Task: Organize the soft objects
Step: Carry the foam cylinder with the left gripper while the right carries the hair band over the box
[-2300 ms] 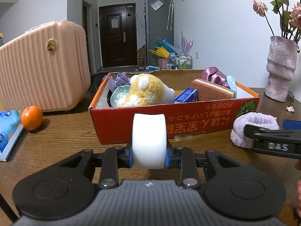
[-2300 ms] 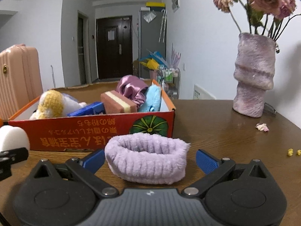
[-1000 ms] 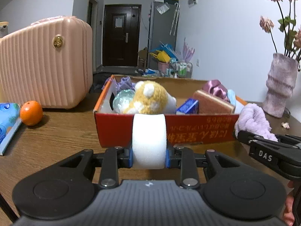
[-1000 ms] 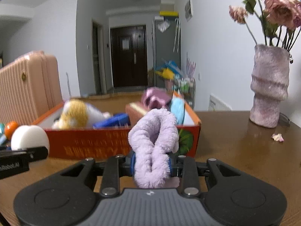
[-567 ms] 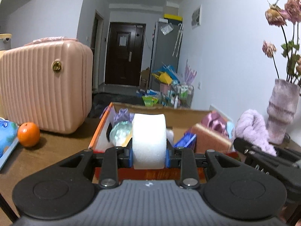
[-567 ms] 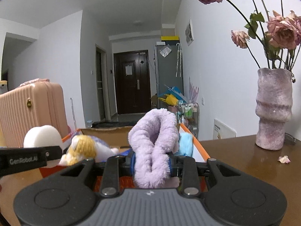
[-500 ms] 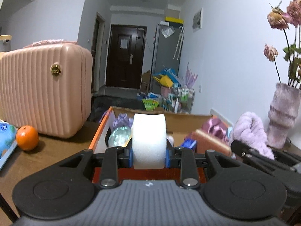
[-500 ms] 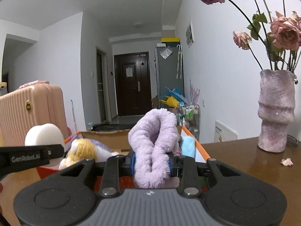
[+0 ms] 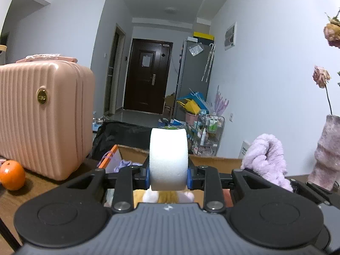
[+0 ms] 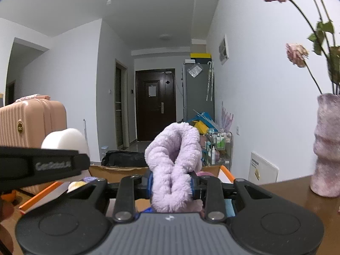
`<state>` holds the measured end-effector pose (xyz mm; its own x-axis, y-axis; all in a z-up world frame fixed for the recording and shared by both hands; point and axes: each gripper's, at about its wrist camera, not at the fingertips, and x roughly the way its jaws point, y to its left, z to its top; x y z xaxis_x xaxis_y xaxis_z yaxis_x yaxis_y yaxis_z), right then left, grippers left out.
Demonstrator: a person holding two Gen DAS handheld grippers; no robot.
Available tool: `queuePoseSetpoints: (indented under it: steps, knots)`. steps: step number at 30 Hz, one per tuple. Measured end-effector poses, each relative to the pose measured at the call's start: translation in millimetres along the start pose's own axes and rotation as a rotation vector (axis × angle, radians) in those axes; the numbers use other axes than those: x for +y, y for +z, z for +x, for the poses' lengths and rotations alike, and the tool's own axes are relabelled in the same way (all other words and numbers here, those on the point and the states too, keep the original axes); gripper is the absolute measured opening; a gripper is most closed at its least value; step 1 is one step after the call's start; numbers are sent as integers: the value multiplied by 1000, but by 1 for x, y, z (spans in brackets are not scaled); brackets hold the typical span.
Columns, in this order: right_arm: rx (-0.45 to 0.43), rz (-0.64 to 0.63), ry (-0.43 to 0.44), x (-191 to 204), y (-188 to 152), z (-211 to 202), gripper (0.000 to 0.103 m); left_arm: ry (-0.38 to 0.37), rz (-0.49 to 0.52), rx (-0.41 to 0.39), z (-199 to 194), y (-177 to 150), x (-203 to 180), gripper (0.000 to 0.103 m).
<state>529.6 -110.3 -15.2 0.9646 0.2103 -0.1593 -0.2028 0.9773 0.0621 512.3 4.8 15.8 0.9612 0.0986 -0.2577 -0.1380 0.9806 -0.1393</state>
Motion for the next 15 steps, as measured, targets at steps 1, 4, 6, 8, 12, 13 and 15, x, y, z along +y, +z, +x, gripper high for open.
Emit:
queuePoseSetpoints:
  steps: [1,4,6,8,12,13,15]
  knots:
    - [-2,-6,2,0,1,4,29,7,1,-5,4,1,-1,30]
    - [-7,-15,2,0,1,13,29,30,8,-18,15,3,-2,30]
    - [-10,-14,-4,-1,2,19,29,44,12,-23,23,3,-4,30]
    - [-8,-4,-11,-4,2,26,29,57,17,-28,31,3,-5,30]
    - [2,25,-16,-6,2,40,29,81,24,-23,47,3,-4,30]
    - [4,29,-15,-6,3,42,29,82,22,-20,50,3,-4,30]
    - [8,37,-11,-7,3,48,29,94,27,-15,55,1,-2,30]
